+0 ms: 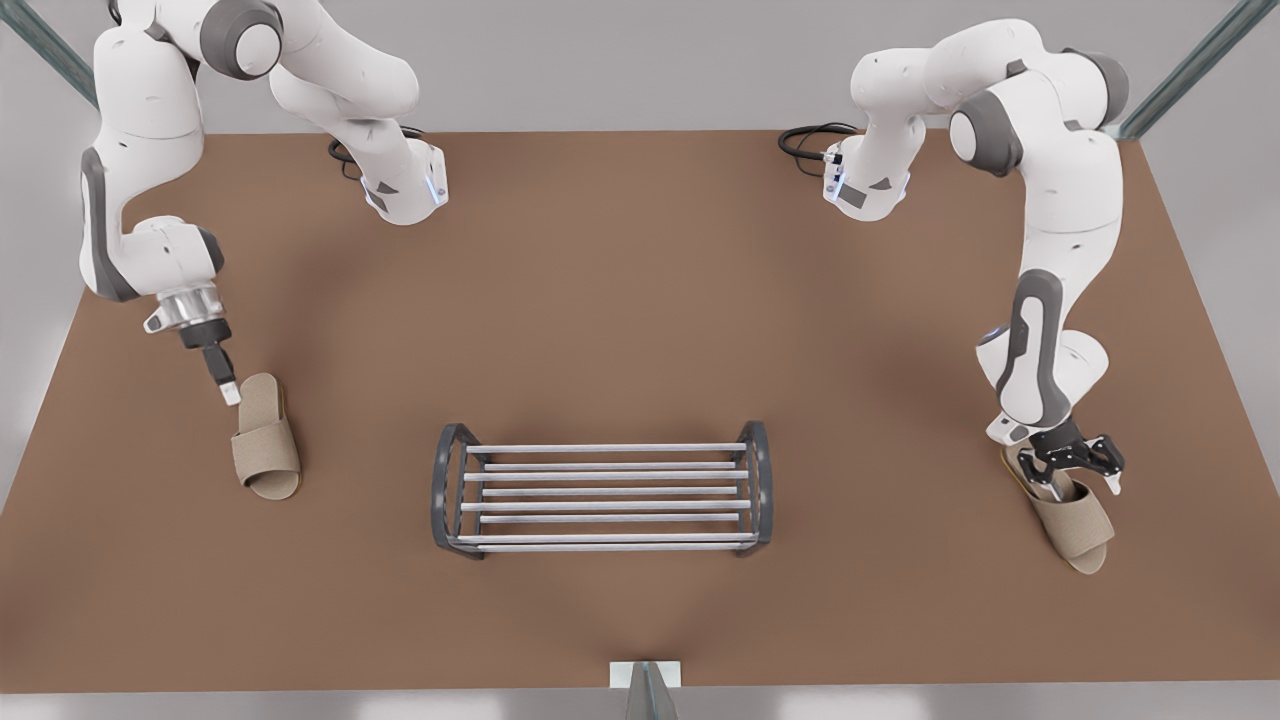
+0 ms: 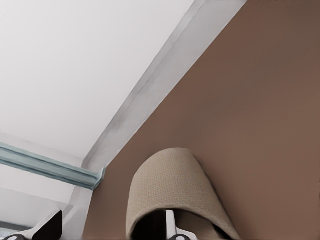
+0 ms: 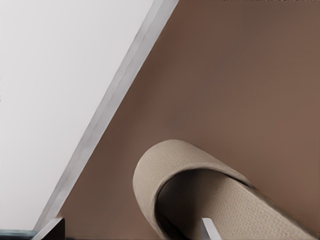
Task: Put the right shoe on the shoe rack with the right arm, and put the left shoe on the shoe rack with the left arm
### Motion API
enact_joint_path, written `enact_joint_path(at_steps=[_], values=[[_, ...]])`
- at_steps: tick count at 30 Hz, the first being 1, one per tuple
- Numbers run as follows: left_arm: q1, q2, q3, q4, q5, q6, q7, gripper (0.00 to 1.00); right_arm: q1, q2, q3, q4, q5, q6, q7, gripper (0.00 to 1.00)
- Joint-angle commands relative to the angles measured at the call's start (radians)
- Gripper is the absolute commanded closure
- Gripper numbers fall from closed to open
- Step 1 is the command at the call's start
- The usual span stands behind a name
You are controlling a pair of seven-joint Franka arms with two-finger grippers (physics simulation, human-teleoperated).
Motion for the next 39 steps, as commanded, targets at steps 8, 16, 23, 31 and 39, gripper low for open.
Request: enact_joint_path(at_steps=[8, 16, 23, 31, 39], values=[[0.026, 0.031, 0.000, -0.001, 0.070, -0.041, -0.450, 0.00, -0.002, 0.078, 0.001, 0.031, 0.064, -0.138, -0.488, 0.00], [0.058, 0.055, 0.000, 0.039, 0.078, -0.045, -0.450, 0.00, 0.015, 0.020, 0.132, 0.031, 0.280, 0.056, -0.831, 0.00], [0.066, 0.094, 0.000, 0.074, 0.083, -0.045, -0.450, 0.32, -0.029, 0.028, 0.141, 0.021, 0.297, 0.024, -0.887, 0.00], [0.064, 0.094, -0.001, 0.074, 0.081, -0.046, -0.450, 0.72, -0.039, 0.042, 0.141, 0.012, 0.323, -0.083, -0.569, 0.00], [0.005, -0.093, -0.001, 0.074, 0.069, 0.076, -0.273, 0.79, -0.085, 0.077, 0.145, -0.048, 0.350, -0.178, -0.373, 0.00]])
